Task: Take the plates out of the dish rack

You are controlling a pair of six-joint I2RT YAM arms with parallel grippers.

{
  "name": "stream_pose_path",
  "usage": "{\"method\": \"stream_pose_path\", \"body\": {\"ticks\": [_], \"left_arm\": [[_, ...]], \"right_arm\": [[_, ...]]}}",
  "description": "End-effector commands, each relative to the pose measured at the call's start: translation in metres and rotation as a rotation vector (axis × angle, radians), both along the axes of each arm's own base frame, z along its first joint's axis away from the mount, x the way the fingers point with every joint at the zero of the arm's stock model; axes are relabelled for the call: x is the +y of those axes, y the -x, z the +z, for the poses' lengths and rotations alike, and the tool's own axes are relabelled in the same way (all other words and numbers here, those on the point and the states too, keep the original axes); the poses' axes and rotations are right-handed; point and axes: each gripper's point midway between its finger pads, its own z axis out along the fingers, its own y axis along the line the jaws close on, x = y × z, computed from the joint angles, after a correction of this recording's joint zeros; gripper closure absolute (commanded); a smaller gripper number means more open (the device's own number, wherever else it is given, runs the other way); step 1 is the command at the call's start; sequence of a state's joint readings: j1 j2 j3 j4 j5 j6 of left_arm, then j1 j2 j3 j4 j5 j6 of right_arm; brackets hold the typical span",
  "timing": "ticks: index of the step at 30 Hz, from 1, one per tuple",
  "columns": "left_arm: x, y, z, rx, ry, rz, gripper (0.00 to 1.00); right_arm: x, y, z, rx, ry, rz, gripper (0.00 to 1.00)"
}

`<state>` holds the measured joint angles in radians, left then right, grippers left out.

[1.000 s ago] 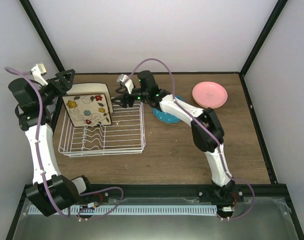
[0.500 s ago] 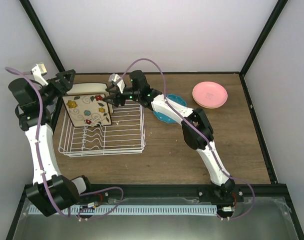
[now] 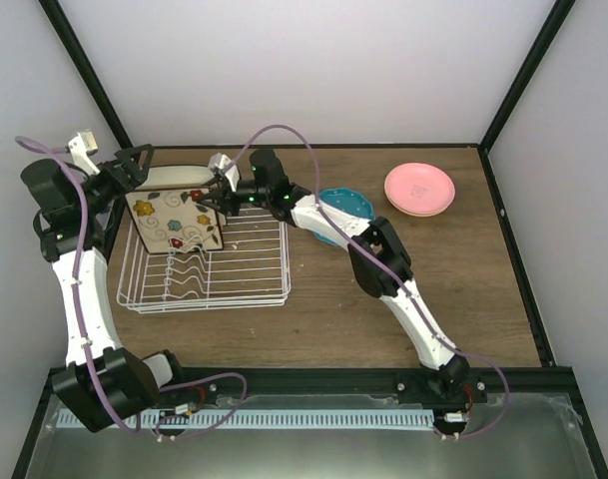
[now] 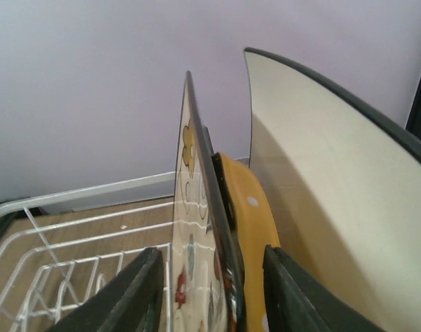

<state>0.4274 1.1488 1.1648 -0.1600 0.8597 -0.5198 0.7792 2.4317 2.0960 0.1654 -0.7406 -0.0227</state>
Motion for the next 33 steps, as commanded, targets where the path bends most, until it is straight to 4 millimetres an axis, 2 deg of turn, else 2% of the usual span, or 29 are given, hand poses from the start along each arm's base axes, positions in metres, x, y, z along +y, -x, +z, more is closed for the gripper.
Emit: {"method": "stream_pose_path", "body": {"ticks": [1, 5, 9, 14, 21, 27, 33], "left_arm": [[-0.005, 0.004, 0.005, -0.025, -0.015, -0.022, 0.0], [-0.005, 0.004, 0.004, -0.026, -0.016, -0.02, 0.0], [-0.004, 0.004, 0.005, -0.028, -0.014, -0.018, 0.0], [-0.003, 0.003, 0.007, -0.034, -0.012, -0.014, 0.0], [-0.003, 0.003, 0.02, -0.053, -0.008, -0.012, 0.0], [-0.003, 0.004, 0.048, -0.102, -0.015, -0.013, 0.0], [-0.003, 0.006, 0.063, -0.128, -0.009, -0.015, 0.0]], "right_arm": [[0.012, 0.008, 0.031, -0.045, -0.086, 0.035, 0.66], [0.012, 0.009, 0.029, -0.04, -0.086, 0.042, 0.89], [0.01, 0.012, 0.028, -0.043, -0.087, 0.045, 0.99], [0.003, 0.017, 0.042, -0.064, -0.114, 0.033, 0.99], [-0.011, 0.022, 0.085, -0.123, -0.193, 0.011, 0.99], [-0.035, 0.021, 0.137, -0.168, -0.264, -0.004, 0.99], [-0.068, 0.018, 0.168, -0.199, -0.29, -0.033, 0.99]]}}
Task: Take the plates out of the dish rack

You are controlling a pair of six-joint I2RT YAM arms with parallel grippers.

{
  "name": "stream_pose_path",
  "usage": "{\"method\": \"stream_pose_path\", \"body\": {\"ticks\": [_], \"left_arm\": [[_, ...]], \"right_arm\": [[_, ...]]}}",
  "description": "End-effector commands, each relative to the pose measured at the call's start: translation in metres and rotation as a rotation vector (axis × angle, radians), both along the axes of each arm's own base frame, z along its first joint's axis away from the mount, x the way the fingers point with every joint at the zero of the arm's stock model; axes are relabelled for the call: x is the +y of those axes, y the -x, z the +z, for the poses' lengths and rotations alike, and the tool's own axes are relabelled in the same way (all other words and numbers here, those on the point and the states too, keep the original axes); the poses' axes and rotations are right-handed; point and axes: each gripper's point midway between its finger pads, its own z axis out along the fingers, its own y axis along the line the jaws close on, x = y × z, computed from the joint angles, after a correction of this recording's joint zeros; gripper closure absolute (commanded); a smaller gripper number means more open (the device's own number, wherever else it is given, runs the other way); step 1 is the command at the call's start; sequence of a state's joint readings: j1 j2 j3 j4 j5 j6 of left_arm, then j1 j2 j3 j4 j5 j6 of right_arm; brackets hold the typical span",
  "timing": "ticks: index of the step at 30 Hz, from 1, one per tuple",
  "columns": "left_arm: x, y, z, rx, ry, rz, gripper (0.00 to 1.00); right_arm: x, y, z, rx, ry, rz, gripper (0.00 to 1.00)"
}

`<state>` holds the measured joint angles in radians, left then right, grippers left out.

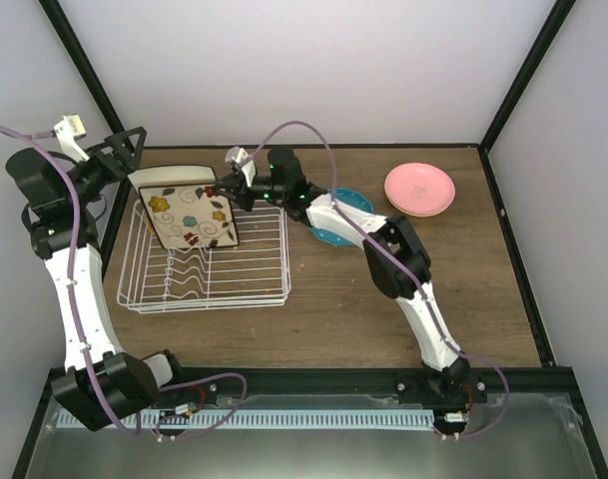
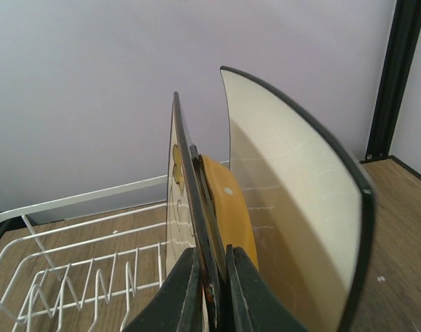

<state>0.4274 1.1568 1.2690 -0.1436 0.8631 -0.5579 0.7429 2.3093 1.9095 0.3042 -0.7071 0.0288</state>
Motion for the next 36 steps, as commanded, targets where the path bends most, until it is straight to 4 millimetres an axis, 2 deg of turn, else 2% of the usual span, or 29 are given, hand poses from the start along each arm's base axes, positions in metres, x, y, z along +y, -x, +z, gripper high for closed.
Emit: {"method": "stream_pose_path", "body": {"ticks": [1, 9, 13, 18, 21, 25, 28, 31, 34, 36], "left_arm": [[-0.002, 0.002, 0.018, -0.041, 0.005, -0.016, 0.0], [-0.001, 0.0, 0.02, -0.046, 0.005, -0.022, 0.0], [0.0, -0.001, 0.03, -0.065, 0.002, -0.02, 0.0], [0.005, -0.002, 0.054, -0.112, 0.01, -0.003, 0.0], [0.008, -0.005, 0.065, -0.132, 0.013, -0.001, 0.0], [0.01, -0.009, 0.071, -0.143, 0.017, -0.004, 0.0], [0.01, -0.011, 0.072, -0.147, 0.02, -0.009, 0.0], [0.011, -0.013, 0.067, -0.136, 0.021, -0.012, 0.0], [0.009, -0.012, 0.063, -0.131, 0.015, -0.018, 0.0], [0.009, -0.012, 0.059, -0.125, 0.01, -0.016, 0.0]], "right_arm": [[-0.042, 0.027, 0.149, -0.207, -0.23, 0.031, 0.99], [-0.08, 0.035, 0.171, -0.214, -0.255, 0.001, 0.99], [-0.105, 0.043, 0.184, -0.21, -0.259, -0.017, 0.99], [-0.143, 0.05, 0.205, -0.207, -0.263, -0.072, 0.99], [-0.173, 0.044, 0.219, -0.166, -0.256, -0.129, 0.99], [-0.224, 0.019, 0.229, -0.011, -0.25, -0.283, 0.99], [-0.267, 0.0, 0.227, 0.117, -0.229, -0.426, 0.99], [-0.313, -0.014, 0.204, 0.273, -0.21, -0.568, 0.99], [-0.356, -0.014, 0.177, 0.406, -0.188, -0.692, 0.99], [-0.384, -0.006, 0.16, 0.462, -0.188, -0.789, 0.99]]}}
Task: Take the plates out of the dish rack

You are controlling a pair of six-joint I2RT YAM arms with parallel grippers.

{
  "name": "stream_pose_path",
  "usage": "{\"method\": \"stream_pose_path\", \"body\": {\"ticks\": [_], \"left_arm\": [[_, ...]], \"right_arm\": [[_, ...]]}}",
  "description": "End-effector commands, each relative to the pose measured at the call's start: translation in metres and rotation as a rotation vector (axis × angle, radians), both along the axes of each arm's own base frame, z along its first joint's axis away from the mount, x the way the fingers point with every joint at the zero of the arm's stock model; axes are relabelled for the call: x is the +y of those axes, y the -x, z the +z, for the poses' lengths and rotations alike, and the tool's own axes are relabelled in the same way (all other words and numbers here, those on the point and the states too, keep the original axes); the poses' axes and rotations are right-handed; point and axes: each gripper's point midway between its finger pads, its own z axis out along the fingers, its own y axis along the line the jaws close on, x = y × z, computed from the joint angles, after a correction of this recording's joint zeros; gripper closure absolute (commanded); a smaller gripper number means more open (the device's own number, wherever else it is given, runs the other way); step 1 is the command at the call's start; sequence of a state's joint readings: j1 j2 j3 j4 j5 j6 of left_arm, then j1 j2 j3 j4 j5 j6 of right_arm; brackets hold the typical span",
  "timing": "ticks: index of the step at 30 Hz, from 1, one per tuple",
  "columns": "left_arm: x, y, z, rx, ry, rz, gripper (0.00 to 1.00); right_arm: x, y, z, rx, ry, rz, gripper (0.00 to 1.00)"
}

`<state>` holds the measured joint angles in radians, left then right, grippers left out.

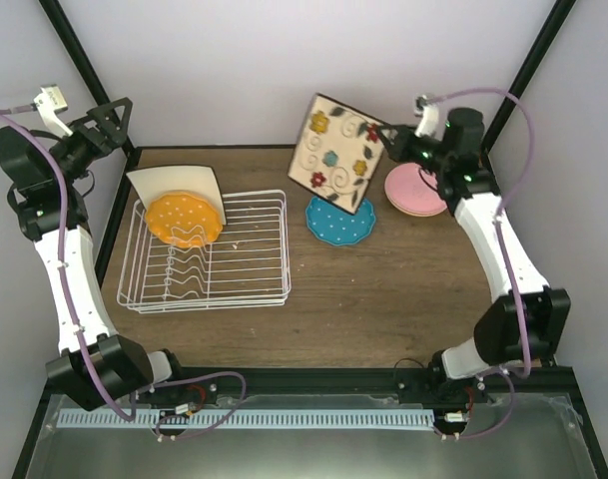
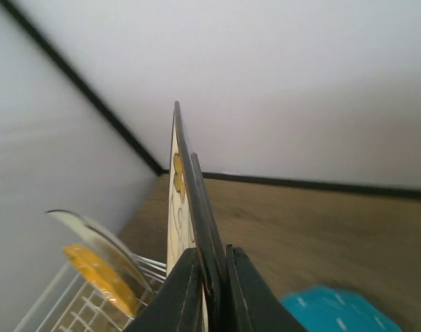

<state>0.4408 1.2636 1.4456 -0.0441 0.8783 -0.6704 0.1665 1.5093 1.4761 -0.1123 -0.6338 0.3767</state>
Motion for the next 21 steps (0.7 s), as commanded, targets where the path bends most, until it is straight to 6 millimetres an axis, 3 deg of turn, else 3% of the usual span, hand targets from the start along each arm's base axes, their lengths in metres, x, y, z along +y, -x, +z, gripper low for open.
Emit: {"method": "stream_pose_path", "body": {"ticks": [1, 8, 13, 21], "left_arm": [[-0.001, 0.003, 0.0, -0.015, -0.02, -0.009, 0.0], [-0.002, -0.001, -0.014, 0.012, -0.024, -0.027, 0.0], [-0.001, -0.008, -0.021, 0.027, -0.019, -0.045, 0.0], [0.0, -0.017, -0.025, 0.028, -0.026, -0.067, 0.0]], "right_arm": [[-0.053, 0.038, 0.008, 0.099, -0.083, -0.171, 0.99], [-0.148, 0.104, -0.046, 0.229, -0.159, -0.616, 0.99], [-0.186, 0.149, -0.066, 0.28, -0.244, -0.866, 0.99], [-0.229, 0.198, -0.11, 0.401, -0.346, -1.187, 0.99]]}}
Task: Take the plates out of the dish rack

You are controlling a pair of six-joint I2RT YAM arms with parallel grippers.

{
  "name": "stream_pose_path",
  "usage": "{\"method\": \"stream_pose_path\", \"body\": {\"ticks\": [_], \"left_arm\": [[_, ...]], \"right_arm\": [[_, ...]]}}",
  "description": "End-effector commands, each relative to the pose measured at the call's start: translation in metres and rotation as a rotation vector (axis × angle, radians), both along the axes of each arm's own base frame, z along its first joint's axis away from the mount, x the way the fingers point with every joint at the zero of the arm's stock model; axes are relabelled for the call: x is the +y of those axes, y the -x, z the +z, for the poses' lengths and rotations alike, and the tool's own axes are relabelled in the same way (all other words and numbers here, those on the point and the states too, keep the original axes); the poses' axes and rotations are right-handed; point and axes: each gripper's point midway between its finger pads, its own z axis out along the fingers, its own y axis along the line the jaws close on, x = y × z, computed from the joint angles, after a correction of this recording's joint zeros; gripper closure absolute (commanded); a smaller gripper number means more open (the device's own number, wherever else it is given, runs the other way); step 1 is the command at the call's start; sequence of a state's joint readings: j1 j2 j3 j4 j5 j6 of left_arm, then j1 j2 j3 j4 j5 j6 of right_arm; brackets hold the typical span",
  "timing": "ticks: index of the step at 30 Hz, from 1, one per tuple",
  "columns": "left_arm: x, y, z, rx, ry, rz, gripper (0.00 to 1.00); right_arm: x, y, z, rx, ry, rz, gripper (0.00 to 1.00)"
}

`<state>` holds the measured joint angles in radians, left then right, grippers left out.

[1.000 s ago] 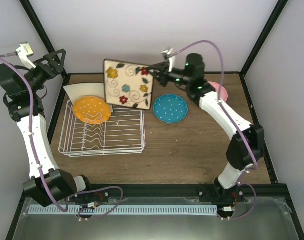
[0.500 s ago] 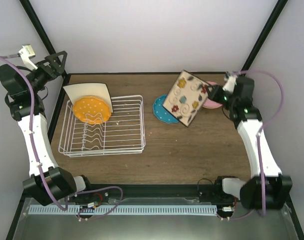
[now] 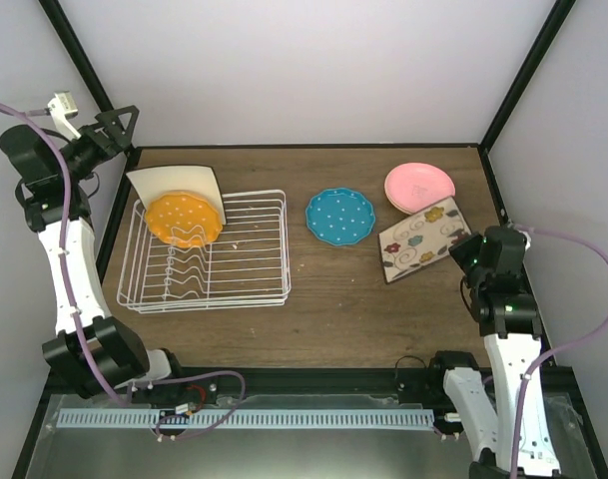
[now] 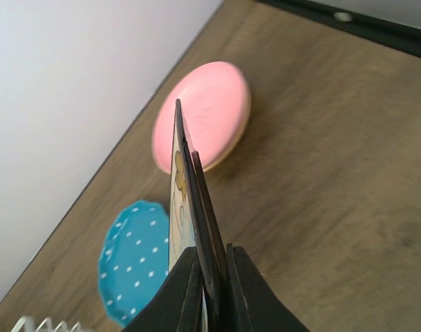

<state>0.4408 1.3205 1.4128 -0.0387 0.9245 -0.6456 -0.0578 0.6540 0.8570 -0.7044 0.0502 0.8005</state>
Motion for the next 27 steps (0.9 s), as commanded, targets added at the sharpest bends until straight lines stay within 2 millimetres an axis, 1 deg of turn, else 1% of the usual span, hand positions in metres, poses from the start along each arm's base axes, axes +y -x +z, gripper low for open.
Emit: {"method": "stream_pose_path", "body": {"ticks": [1, 3, 5, 8, 15, 20, 23, 27], "left_arm": [[-0.003, 0.001, 0.006, -0.038, -0.034, -0.027, 0.0], [-0.003, 0.001, 0.005, -0.036, -0.036, -0.029, 0.0], [-0.004, 0.002, 0.003, -0.035, -0.04, -0.03, 0.0], [-0.005, 0.004, 0.001, -0.032, -0.047, -0.034, 0.0], [-0.009, 0.01, -0.004, -0.025, -0.055, -0.046, 0.0], [-0.011, 0.011, -0.006, -0.019, -0.055, -0.054, 0.0], [-0.011, 0.011, -0.006, -0.019, -0.054, -0.056, 0.0], [-0.012, 0.013, -0.004, -0.022, -0.055, -0.06, 0.0]], "right_arm": [[-0.03, 0.015, 0.018, -0.099, -0.089, -0.25, 0.99], [-0.031, 0.017, 0.005, -0.062, -0.115, -0.27, 0.99], [-0.026, 0.014, -0.005, -0.041, -0.143, -0.257, 0.99], [-0.019, 0.007, -0.006, -0.052, -0.173, -0.218, 0.99], [-0.003, -0.016, 0.019, -0.119, -0.151, -0.087, 0.99], [0.002, -0.035, 0.052, -0.194, -0.143, -0.03, 0.99], [0.001, -0.046, 0.07, -0.215, -0.131, -0.015, 0.99], [-0.01, -0.049, 0.085, -0.228, -0.123, -0.046, 0.99]]}}
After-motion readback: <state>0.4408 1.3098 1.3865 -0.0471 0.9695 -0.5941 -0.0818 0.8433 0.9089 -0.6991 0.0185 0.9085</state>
